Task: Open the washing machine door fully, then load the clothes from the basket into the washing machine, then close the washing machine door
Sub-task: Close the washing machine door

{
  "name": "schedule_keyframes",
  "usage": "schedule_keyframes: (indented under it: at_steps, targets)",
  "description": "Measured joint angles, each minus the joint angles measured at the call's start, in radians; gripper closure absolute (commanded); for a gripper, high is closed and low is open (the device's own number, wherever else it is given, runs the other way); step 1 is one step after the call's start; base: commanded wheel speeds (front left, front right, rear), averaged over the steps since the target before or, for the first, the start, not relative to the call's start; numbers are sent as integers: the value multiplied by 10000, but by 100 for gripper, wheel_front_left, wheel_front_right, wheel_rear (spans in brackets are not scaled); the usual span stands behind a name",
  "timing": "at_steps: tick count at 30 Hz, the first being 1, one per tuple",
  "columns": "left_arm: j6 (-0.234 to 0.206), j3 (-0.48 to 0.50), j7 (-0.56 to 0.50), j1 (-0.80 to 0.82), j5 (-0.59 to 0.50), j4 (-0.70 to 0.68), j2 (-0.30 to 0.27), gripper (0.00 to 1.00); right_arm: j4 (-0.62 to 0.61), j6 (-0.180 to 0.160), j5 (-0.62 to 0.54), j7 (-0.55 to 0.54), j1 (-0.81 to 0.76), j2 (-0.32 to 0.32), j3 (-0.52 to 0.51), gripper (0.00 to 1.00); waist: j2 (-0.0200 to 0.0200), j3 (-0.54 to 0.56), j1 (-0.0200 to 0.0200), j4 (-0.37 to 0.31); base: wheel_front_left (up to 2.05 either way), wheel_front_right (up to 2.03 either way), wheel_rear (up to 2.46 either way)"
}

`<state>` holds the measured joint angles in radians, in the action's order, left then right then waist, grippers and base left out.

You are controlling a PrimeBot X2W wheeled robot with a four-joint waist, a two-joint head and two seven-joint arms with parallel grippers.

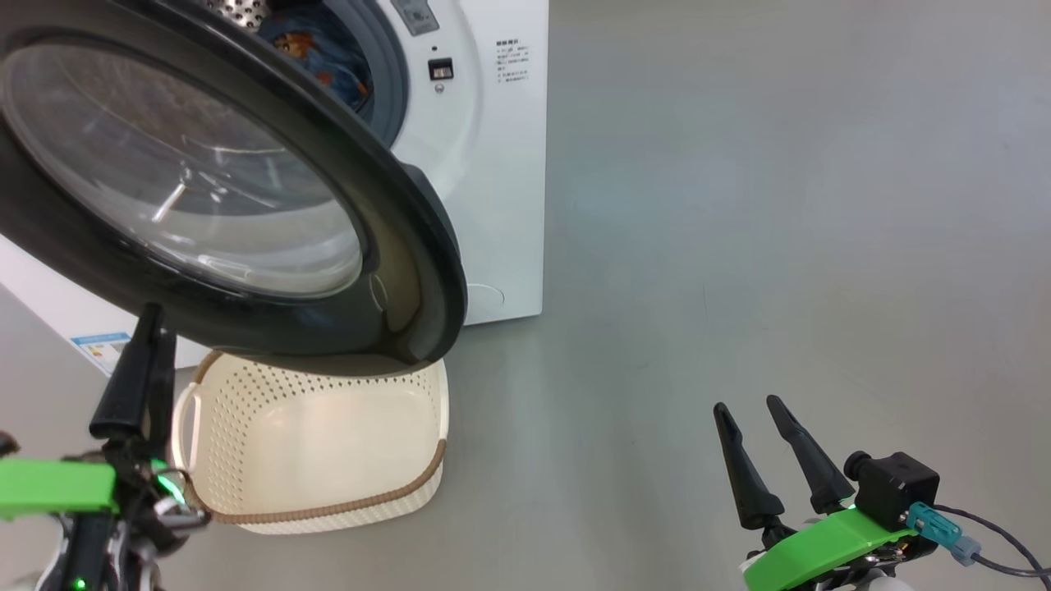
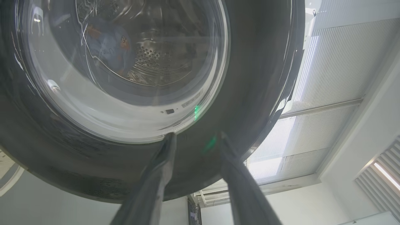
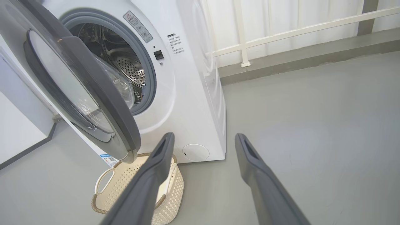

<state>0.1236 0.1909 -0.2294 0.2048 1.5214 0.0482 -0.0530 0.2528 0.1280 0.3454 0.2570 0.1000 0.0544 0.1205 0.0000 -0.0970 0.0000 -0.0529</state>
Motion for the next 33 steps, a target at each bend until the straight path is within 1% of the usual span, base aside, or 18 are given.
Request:
schedule_keyframes:
  at_steps: [2, 5, 9, 12, 15, 17, 19, 21, 23, 25, 27, 30, 33]
  targets:
    - [0, -52, 142, -121, -127, -44, -17, 0, 4, 0, 0, 0, -1, 0, -8, 0, 0, 43, 0, -1, 0, 0, 0]
    - [0, -163, 715, -487, -297, -228, -40, 0, 10, 0, 0, 0, -67, 0, -25, 0, 0, 179, 0, 0, 0, 0, 0]
    - [0, -686, 1649, -1046, -1074, -539, -506, 0, 33, 0, 0, -2, -212, -2, -56, 0, 0, 321, 0, 23, 0, 0, 0]
    - [0, -1373, 2817, -1420, -2021, -727, -1112, 0, 27, 0, 0, -2, -214, -4, -77, 0, 0, 398, 0, 74, 0, 0, 0]
    - [2, -2426, 4257, -1693, -3283, -742, -2042, 0, 27, 0, -2, -2, -221, -4, -90, 0, 0, 455, 0, 141, 0, 0, 0]
    - [2, -2798, 4713, -1777, -3695, -619, -2387, 0, 27, 0, -4, -2, -225, -4, -96, 0, 0, 490, 0, 189, 0, 0, 0]
    - [35, -2928, 4815, -1824, -4322, -416, -2615, 0, 27, 0, -4, -2, -227, -6, -111, 0, 0, 523, 0, 236, 0, 0, 0]
    - [42, -2577, 4821, -1835, -5106, -454, -2566, 0, 25, 0, -4, -2, -233, -6, -134, 0, 0, 541, 0, 287, 0, 0, 0]
    - [42, -2036, 4847, -1835, -6009, -644, -2318, 0, 17, 0, -4, -2, -244, -8, -148, 0, 0, 545, 0, 326, 0, 0, 0]
    - [42, -1720, 4849, -1848, -7093, -880, -2153, 0, -12, 0, -4, -2, -307, -8, -153, 0, 0, 527, 0, 340, 0, 0, 0]
    - [44, -1434, 4849, -1853, -7862, -1053, -1873, 0, -10, 0, -4, -2, -396, -8, -167, 0, 0, 506, 0, 345, 0, 0, 0]
    - [44, -1350, 4849, -1923, -9039, -1193, -1749, 0, -25, 0, -4, -2, -402, -10, -174, 0, 0, 484, 0, 340, 0, 0, 0]
    - [44, -1319, 4849, -2190, -10270, -1212, -1753, 0, -38, 0, -6, -2, -402, -12, -180, 0, 0, 470, 0, 325, 0, 0, 0]
